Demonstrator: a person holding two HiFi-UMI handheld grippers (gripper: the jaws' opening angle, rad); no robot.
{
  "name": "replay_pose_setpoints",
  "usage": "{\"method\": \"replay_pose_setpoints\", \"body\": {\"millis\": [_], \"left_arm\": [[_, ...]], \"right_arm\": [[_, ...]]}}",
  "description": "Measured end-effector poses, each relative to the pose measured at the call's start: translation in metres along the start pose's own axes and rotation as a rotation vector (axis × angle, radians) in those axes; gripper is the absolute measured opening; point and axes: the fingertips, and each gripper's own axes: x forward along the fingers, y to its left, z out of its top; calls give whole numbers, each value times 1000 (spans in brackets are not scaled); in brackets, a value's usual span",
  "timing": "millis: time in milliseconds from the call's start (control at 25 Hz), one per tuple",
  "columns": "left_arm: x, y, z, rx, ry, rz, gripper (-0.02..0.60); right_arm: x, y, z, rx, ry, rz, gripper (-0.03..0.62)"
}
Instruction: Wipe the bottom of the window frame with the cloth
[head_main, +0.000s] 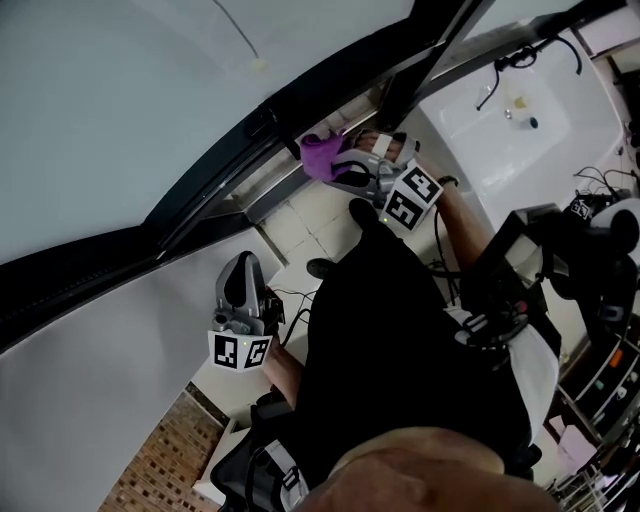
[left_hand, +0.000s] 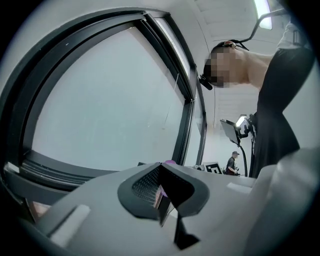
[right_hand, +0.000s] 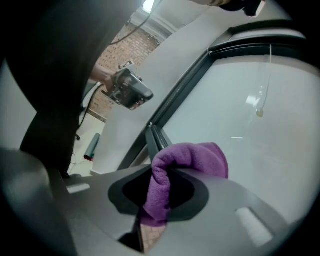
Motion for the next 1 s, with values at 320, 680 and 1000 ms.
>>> {"method": "replay_pose_setpoints", "body": {"millis": [320,680,1000], "left_arm": [[-2,-2,4,8,-15,4,3],[-16,-3,10,14,-34,64,3],[-21,2,12,14,-40,79,3]], "right_arm": [[-28,-98,10,421,-226,-281,66],[80,-140,-59,472,129,-268,61],[46,-152,-77,329,349,-377,64]]}}
